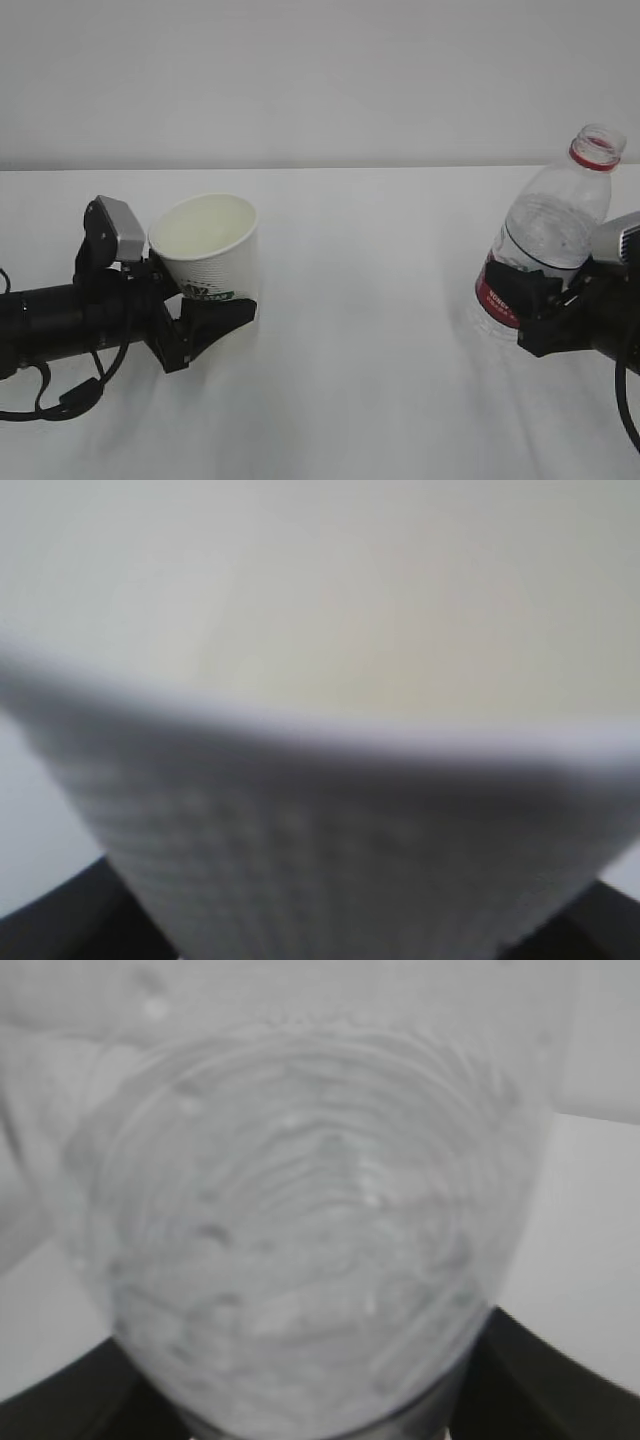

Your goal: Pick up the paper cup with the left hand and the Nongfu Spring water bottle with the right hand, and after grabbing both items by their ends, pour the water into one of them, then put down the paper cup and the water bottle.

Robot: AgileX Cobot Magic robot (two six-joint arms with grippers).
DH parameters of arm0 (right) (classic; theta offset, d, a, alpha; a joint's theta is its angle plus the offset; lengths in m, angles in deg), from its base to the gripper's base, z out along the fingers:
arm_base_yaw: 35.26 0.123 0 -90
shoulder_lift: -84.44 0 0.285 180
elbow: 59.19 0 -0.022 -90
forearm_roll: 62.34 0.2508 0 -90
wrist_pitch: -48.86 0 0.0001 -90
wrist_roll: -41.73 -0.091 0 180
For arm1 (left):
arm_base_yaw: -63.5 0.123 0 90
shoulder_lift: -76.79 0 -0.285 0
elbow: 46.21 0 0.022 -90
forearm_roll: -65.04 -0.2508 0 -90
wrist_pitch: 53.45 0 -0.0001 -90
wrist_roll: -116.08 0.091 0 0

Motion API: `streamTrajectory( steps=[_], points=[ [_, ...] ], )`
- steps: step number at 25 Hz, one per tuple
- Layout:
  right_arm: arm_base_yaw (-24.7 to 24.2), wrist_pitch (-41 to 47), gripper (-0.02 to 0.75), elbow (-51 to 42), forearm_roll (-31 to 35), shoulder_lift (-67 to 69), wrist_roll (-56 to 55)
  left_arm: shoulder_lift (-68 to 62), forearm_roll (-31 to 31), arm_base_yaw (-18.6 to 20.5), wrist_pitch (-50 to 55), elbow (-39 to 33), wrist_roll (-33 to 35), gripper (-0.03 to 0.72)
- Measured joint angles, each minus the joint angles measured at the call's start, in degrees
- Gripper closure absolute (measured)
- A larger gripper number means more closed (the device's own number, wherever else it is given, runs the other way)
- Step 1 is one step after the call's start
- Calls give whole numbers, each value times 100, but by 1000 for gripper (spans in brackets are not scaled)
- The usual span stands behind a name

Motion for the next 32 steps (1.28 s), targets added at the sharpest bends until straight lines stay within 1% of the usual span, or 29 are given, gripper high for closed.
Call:
streamTrajectory(
  steps=[6,13,19,24,32],
  points=[
    [0,48,256,0,-184,0,0,4,-24,-537,0,0,1,125],
    [0,88,256,2,-358,0,0,4,-34,-1049,0,0,1,125],
    [0,432,256,207,-751,0,-52,4,-34,-1503,0,0,1,125],
    [0,646,256,420,-1040,0,-192,4,-36,-1741,0,0,1,125],
    [0,1006,256,1055,-1828,0,-635,4,-36,-1860,0,0,1,125]
  ],
)
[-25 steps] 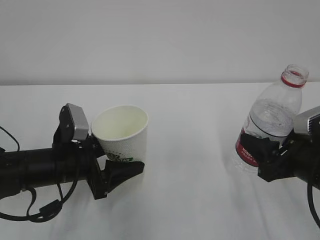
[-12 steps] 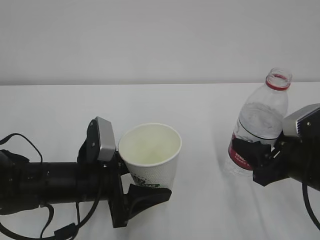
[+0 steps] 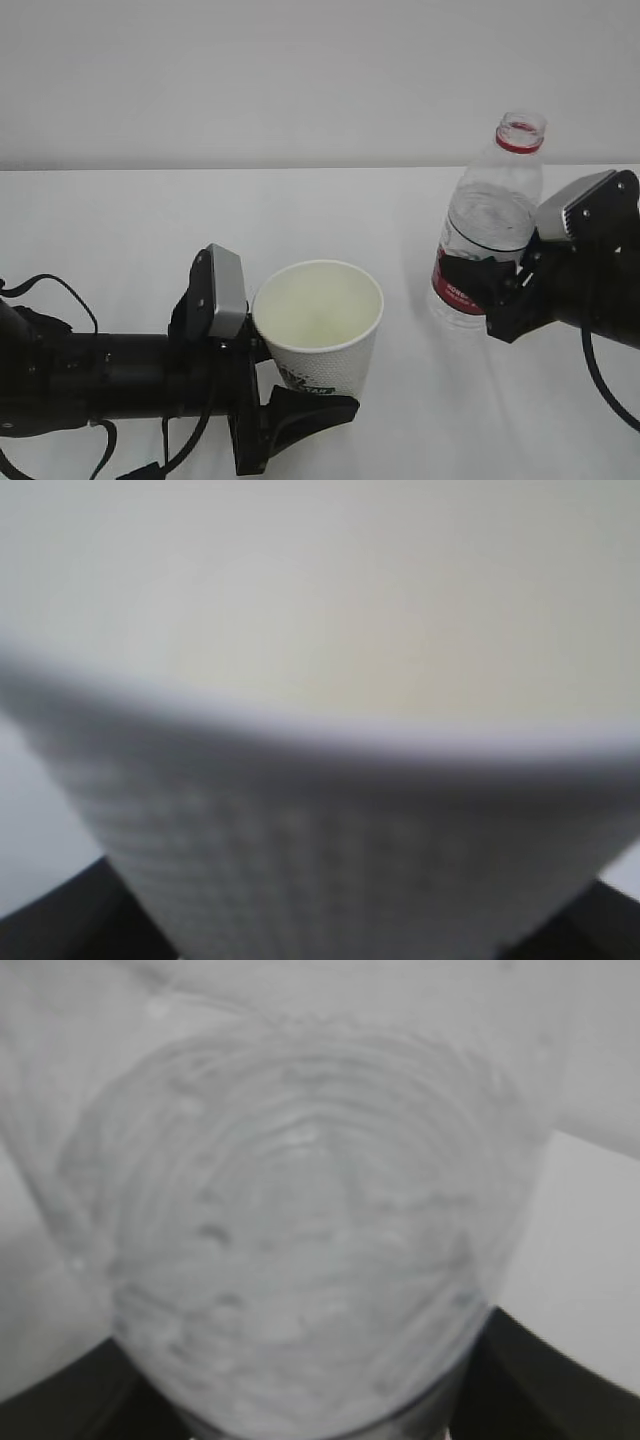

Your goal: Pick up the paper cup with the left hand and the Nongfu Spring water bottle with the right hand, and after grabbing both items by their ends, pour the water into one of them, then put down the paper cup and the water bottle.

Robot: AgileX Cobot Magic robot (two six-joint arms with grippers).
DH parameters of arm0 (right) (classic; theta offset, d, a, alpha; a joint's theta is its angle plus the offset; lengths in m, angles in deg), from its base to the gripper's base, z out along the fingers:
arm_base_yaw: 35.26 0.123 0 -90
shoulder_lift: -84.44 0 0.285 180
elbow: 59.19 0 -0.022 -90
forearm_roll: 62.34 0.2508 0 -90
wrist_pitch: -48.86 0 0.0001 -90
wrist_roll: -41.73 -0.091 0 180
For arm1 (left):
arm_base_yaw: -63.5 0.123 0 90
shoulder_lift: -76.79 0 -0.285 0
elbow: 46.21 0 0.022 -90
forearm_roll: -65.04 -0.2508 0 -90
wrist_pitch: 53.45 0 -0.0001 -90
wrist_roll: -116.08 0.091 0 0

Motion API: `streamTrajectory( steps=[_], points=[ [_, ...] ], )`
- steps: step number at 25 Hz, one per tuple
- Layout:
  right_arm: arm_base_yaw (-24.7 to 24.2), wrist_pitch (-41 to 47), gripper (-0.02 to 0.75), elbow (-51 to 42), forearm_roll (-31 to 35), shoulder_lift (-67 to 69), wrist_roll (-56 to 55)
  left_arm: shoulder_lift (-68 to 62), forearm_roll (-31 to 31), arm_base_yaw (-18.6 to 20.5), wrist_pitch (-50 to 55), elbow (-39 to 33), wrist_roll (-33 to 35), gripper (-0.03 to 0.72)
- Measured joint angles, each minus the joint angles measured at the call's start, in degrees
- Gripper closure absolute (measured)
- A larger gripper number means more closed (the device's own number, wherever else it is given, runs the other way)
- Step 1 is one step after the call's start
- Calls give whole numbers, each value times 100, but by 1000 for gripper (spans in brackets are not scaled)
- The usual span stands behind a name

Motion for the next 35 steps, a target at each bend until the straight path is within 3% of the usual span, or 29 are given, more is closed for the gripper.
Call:
streamTrajectory(
  steps=[13,25,35],
  points=[
    [0,271,256,623,-668,18,-210,0,-10,-329,0,341,-4,125],
    [400,788,256,1288,-1128,18,-203,0,-12,-364,0,346,-4,125],
    [414,907,256,1494,-1325,23,260,0,-12,-385,0,346,-4,126]
  ],
)
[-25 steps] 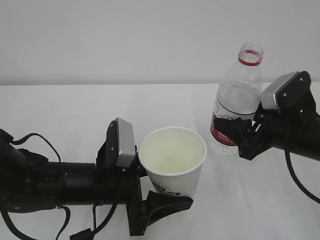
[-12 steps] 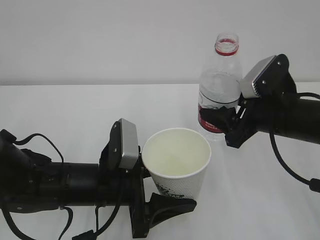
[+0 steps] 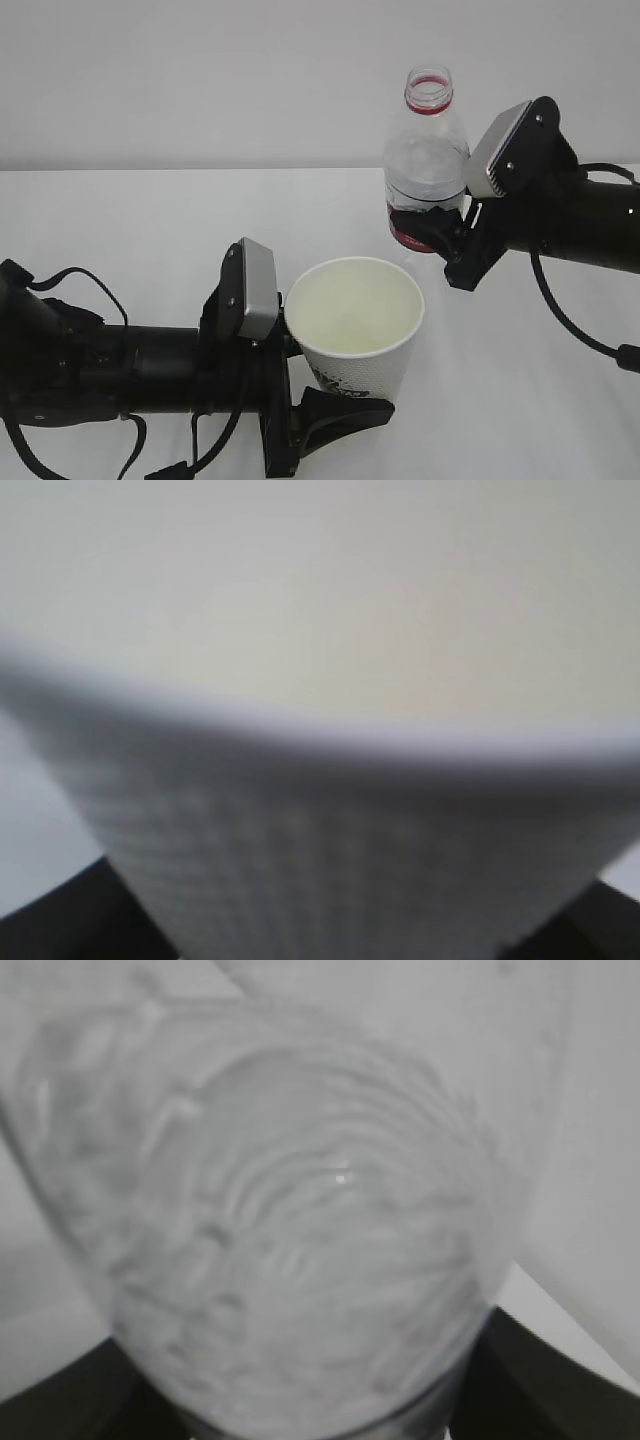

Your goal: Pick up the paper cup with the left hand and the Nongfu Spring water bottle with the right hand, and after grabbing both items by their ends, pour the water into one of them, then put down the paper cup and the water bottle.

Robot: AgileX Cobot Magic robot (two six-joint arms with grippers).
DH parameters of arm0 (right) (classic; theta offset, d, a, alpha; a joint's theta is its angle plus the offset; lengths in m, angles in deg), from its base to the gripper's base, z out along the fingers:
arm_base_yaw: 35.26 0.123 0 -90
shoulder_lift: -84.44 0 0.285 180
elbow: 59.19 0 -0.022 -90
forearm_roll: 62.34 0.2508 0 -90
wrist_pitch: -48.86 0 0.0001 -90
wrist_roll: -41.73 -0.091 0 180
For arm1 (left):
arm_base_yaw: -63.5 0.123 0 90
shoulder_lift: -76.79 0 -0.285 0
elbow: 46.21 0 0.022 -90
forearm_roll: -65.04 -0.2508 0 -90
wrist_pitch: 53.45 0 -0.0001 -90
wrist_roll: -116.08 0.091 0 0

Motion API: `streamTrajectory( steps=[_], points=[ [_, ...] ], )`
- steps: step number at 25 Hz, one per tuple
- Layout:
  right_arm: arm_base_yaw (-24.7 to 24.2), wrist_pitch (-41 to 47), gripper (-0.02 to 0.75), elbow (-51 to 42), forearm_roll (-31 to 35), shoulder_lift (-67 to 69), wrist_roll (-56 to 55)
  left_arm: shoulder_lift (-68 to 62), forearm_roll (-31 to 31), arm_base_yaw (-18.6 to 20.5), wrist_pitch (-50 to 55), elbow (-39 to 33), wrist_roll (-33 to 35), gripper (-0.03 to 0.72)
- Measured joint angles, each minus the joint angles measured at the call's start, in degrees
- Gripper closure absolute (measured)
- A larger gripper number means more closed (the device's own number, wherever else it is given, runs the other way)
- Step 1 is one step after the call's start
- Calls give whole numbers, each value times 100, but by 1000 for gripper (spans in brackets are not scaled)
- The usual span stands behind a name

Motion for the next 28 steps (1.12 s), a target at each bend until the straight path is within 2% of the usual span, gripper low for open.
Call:
streamTrajectory(
  steps=[23,28],
  points=[
    [0,-214,256,127,-70,0,1303,0,-33,-11,0,0,0,130],
    [0,-214,256,127,-70,0,1409,0,-33,-139,0,0,0,130]
  ],
)
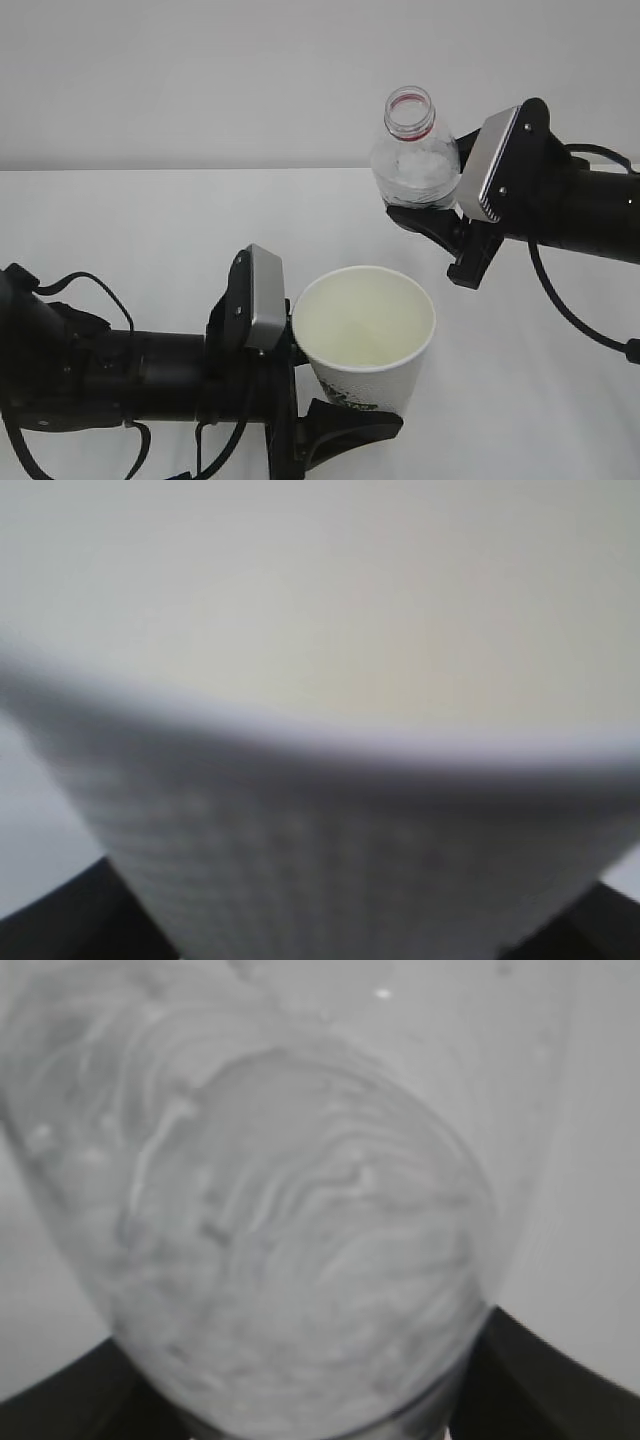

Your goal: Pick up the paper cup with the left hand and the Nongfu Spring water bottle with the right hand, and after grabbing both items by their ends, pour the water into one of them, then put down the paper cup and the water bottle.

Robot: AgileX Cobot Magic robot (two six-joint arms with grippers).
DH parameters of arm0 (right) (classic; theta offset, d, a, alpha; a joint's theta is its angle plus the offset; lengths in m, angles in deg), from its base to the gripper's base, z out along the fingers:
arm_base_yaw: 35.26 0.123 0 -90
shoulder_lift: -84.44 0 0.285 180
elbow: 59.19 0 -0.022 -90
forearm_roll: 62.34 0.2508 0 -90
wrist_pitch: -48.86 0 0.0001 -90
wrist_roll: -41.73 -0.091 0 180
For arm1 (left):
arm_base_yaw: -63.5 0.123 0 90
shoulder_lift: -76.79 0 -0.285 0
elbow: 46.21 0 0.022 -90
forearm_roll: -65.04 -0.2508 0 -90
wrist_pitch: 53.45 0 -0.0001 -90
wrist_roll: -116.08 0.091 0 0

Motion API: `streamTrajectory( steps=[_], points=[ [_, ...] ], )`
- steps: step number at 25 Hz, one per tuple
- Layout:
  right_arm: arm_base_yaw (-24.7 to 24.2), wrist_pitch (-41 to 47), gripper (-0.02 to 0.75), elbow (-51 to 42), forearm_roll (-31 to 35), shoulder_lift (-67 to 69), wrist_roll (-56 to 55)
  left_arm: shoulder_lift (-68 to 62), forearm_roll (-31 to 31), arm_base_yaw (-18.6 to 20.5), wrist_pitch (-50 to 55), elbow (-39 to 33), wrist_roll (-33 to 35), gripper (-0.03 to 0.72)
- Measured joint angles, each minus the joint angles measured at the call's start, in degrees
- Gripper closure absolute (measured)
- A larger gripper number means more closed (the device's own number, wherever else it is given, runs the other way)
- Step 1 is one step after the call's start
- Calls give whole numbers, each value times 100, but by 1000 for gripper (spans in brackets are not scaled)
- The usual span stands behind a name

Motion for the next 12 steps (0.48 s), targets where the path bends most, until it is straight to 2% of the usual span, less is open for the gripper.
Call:
streamTrajectory(
  steps=[7,12],
  points=[
    [0,-24,256,0,-9,0,231,0,1,-85,0,0,0,130],
    [0,-245,256,0,-9,0,450,0,243,-85,0,0,79,132]
  ],
)
